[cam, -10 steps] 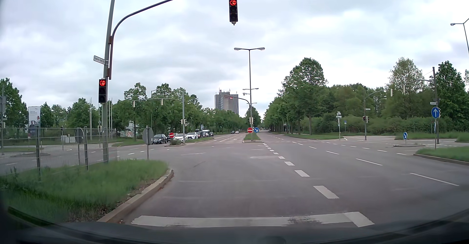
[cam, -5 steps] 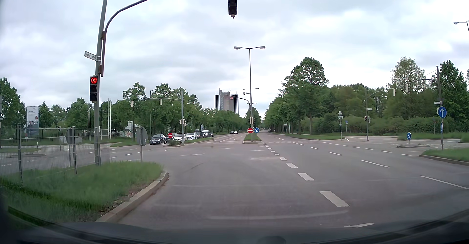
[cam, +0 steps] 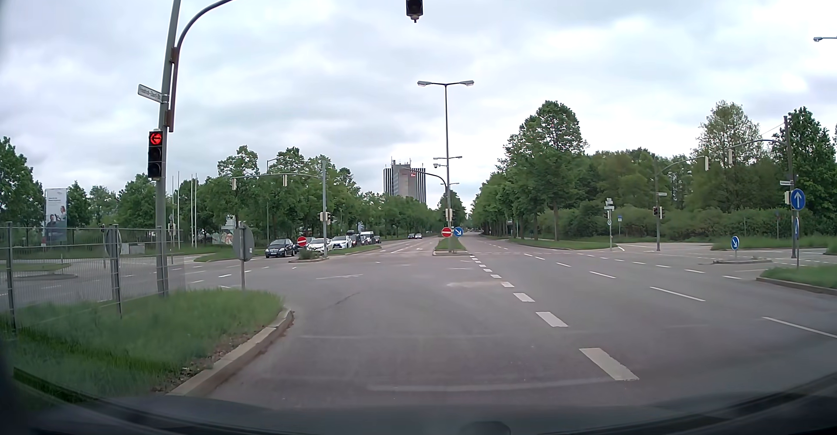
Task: Follow the waypoints while adhering to traffic rules and regulations
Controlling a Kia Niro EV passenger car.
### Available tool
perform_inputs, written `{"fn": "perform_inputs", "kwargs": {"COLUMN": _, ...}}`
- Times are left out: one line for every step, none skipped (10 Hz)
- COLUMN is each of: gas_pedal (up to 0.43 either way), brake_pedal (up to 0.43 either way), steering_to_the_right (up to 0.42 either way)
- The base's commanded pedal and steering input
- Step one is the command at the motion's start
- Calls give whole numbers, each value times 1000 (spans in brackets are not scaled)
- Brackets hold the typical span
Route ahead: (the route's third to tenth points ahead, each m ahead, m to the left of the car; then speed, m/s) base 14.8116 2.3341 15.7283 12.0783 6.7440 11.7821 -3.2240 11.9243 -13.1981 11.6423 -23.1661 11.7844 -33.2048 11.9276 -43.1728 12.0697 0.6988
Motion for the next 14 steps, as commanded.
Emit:
{"fn": "perform_inputs", "kwargs": {"gas_pedal": 0, "brake_pedal": 201, "steering_to_the_right": -3}}
{"fn": "perform_inputs", "kwargs": {"gas_pedal": 0, "brake_pedal": 201, "steering_to_the_right": -3}}
{"fn": "perform_inputs", "kwargs": {"gas_pedal": 0, "brake_pedal": 201, "steering_to_the_right": -3}}
{"fn": "perform_inputs", "kwargs": {"gas_pedal": 0, "brake_pedal": 201, "steering_to_the_right": -3}}
{"fn": "perform_inputs", "kwargs": {"gas_pedal": 0, "brake_pedal": 201, "steering_to_the_right": -3}}
{"fn": "perform_inputs", "kwargs": {"gas_pedal": 0, "brake_pedal": 201, "steering_to_the_right": -3}}
{"fn": "perform_inputs", "kwargs": {"gas_pedal": 0, "brake_pedal": 201, "steering_to_the_right": -3}}
{"fn": "perform_inputs", "kwargs": {"gas_pedal": 0, "brake_pedal": 201, "steering_to_the_right": -3}}
{"fn": "perform_inputs", "kwargs": {"gas_pedal": 0, "brake_pedal": 201, "steering_to_the_right": -3}}
{"fn": "perform_inputs", "kwargs": {"gas_pedal": 0, "brake_pedal": 201, "steering_to_the_right": -3}}
{"fn": "perform_inputs", "kwargs": {"gas_pedal": 0, "brake_pedal": 201, "steering_to_the_right": -3}}
{"fn": "perform_inputs", "kwargs": {"gas_pedal": 0, "brake_pedal": 201, "steering_to_the_right": -3}}
{"fn": "perform_inputs", "kwargs": {"gas_pedal": 0, "brake_pedal": 201, "steering_to_the_right": -3}}
{"fn": "perform_inputs", "kwargs": {"gas_pedal": 0, "brake_pedal": 207, "steering_to_the_right": -3}}
